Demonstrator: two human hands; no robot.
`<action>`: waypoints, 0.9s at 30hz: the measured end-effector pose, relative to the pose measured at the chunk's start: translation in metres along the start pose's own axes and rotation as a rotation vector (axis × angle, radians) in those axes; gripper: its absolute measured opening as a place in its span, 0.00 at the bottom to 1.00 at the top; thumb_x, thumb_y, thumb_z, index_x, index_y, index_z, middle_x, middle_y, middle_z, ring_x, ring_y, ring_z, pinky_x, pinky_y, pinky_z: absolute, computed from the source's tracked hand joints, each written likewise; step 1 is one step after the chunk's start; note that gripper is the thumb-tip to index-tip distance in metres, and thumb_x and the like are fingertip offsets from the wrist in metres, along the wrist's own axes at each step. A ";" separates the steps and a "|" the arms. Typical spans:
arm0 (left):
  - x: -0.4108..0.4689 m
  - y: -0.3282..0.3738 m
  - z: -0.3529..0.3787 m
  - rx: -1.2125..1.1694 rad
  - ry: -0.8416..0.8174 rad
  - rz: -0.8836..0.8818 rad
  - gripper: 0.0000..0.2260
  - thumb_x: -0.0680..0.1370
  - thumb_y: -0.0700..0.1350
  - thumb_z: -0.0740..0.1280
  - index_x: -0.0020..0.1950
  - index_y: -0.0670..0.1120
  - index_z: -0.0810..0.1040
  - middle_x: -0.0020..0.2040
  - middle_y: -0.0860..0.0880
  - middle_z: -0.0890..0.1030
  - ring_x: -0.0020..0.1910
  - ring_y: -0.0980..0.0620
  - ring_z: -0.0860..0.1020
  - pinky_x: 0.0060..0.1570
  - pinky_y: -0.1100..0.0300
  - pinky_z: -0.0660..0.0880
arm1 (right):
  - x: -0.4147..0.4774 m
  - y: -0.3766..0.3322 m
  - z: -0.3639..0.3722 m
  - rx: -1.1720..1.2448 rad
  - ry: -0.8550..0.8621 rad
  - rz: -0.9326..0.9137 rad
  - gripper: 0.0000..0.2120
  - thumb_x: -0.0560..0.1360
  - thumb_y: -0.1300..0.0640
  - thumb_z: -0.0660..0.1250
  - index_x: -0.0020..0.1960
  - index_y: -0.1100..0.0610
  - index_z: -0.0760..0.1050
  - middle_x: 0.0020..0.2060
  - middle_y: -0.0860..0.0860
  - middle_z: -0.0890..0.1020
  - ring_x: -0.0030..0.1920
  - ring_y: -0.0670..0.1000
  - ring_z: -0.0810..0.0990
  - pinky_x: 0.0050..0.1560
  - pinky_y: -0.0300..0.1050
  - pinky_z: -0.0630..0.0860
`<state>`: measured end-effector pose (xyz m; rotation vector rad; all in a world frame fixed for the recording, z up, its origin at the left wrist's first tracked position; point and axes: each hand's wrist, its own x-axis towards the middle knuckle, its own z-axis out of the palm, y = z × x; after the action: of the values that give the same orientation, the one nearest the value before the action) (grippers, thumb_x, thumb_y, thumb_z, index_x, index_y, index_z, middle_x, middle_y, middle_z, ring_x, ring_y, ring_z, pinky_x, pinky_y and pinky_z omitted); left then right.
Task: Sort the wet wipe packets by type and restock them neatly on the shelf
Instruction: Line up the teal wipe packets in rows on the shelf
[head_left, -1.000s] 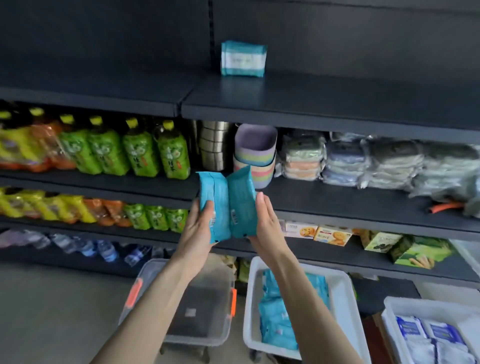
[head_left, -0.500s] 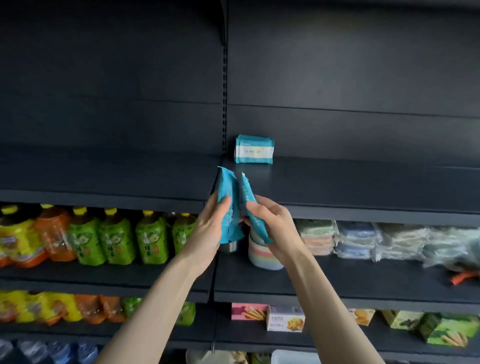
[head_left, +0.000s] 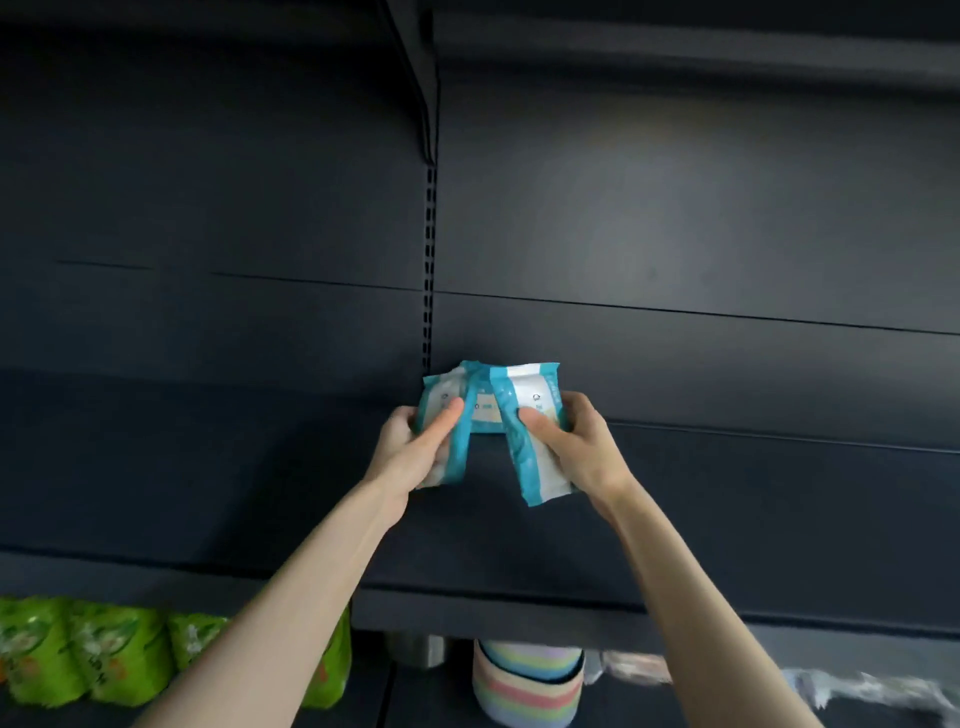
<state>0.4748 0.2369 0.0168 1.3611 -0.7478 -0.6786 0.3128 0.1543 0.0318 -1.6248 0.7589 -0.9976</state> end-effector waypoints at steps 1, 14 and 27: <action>0.012 -0.002 0.003 0.015 0.004 0.006 0.16 0.75 0.56 0.68 0.55 0.46 0.74 0.39 0.50 0.78 0.31 0.57 0.75 0.26 0.65 0.70 | 0.012 0.004 -0.004 -0.010 -0.003 0.005 0.18 0.75 0.53 0.70 0.60 0.57 0.69 0.48 0.51 0.81 0.43 0.48 0.82 0.40 0.41 0.79; 0.090 -0.010 0.023 0.100 -0.015 0.196 0.08 0.75 0.39 0.70 0.50 0.44 0.72 0.47 0.49 0.83 0.45 0.51 0.81 0.42 0.59 0.77 | 0.092 0.023 -0.025 0.040 -0.033 0.019 0.12 0.73 0.66 0.70 0.55 0.63 0.73 0.47 0.54 0.83 0.41 0.51 0.83 0.40 0.44 0.80; 0.092 -0.018 0.015 -0.138 -0.005 0.061 0.12 0.74 0.35 0.69 0.54 0.46 0.73 0.52 0.45 0.82 0.51 0.48 0.81 0.51 0.52 0.78 | 0.086 0.031 -0.023 0.036 -0.042 -0.059 0.10 0.75 0.64 0.68 0.55 0.56 0.74 0.47 0.52 0.84 0.40 0.48 0.84 0.38 0.42 0.80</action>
<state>0.5181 0.1532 0.0072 1.2067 -0.7305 -0.6736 0.3317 0.0628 0.0250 -1.6403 0.6642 -1.0106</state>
